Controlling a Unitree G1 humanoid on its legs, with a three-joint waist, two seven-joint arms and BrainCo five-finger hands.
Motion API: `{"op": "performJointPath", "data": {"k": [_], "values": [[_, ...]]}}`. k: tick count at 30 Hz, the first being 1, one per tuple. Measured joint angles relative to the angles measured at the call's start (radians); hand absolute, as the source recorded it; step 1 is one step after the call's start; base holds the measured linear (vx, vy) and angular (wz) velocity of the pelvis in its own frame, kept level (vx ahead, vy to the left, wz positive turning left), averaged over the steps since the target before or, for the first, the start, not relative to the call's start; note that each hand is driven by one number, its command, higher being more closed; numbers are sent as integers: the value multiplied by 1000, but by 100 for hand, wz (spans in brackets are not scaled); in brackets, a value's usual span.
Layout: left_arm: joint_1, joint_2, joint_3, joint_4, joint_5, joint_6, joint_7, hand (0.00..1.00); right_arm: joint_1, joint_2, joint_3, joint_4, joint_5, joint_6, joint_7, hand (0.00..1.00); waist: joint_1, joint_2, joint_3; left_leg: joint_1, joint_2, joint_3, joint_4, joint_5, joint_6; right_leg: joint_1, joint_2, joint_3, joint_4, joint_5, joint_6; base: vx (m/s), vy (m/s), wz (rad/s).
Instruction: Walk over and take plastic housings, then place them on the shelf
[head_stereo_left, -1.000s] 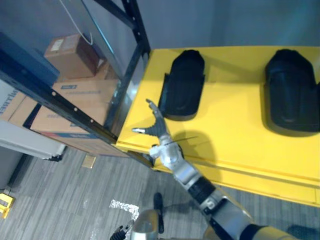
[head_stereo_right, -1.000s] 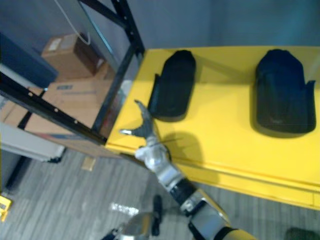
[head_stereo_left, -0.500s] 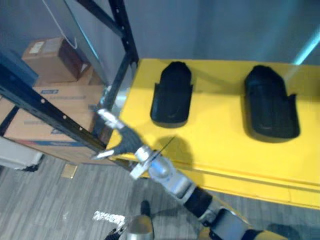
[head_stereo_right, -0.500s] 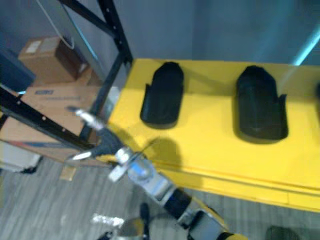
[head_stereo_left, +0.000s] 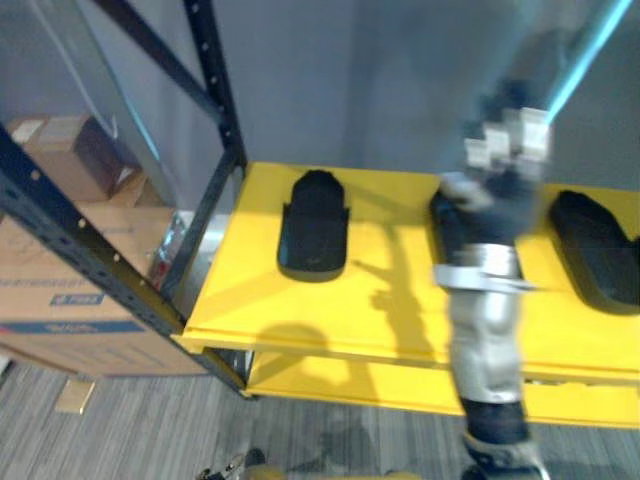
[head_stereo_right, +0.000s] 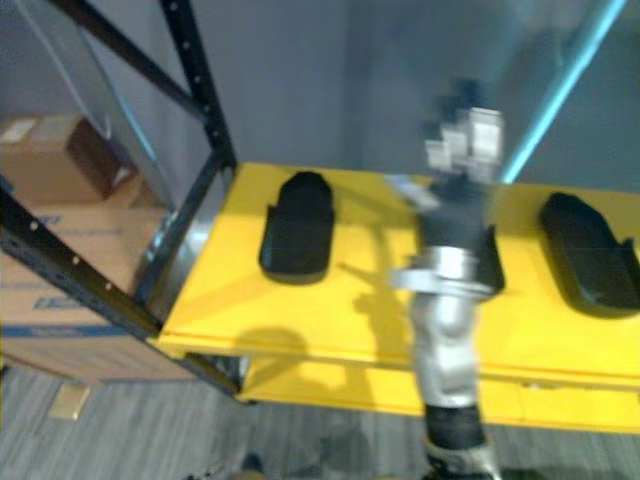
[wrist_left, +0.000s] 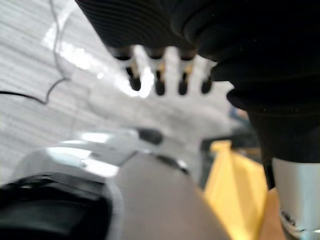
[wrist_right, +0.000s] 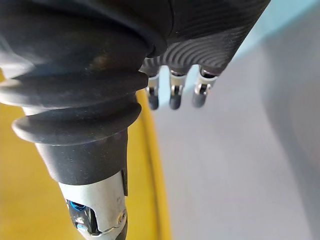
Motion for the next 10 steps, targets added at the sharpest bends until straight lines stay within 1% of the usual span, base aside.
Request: {"op": "performJointPath", "data": {"k": [2,3,4,5,6,7,8,9,10], "values": [[11,-10,5,0,8,5,4,0,91,-2,-107,22,-23,-3,-73,0,-20,16,-19,3,19,23,-1,2,-5,-12,20,26,-7,4,-2,-52,-45,-41],[19,-18,23,0,11,21,9,0,149,-2,-183,85,-60,6,-148,0,-39,22,-33,6,34,38,-1,5,-10,-22,35,41,-7,7,-6,-53,-52,-32],[20,-20,27,0,11,27,12,0,171,-2,-211,114,-60,6,-173,0,-44,24,-35,12,39,46,-1,6,-11,-23,40,47,-8,8,-7,-68,-50,-43],[21,-27,34,0,11,32,20,0,209,-1,-260,181,-60,8,-212,0,-54,26,-39,25,48,67,-1,5,-14,-23,50,64,-10,8,-8,-56,-31,-38],[21,-27,42,-1,11,40,22,0,248,0,-283,249,-60,16,-252,0,-63,27,-39,34,53,81,0,6,-15,-23,54,67,-9,10,-11,-63,-23,-34],[21,-27,42,-1,11,42,21,0,259,0,-288,268,-61,19,-262,0,-65,27,-39,36,53,83,0,6,-15,-24,54,70,-9,10,-11,-69,-11,-18],[20,-26,42,-2,11,43,21,0,300,6,-305,342,-71,25,-302,0,-75,24,-42,37,53,87,0,7,-16,-27,55,76,-7,10,-11,-77,6,-16],[18,-25,42,-6,11,44,21,0,326,14,-319,433,-106,31,-343,0,-82,21,-44,36,51,98,0,6,-16,-39,53,86,-8,7,-10,-68,12,-19],[18,-24,42,-7,10,45,21,0,335,21,-323,480,-120,31,-361,0,-83,19,-44,35,50,107,0,6,-16,-43,51,90,-8,8,-9,-40,12,-15]]}}
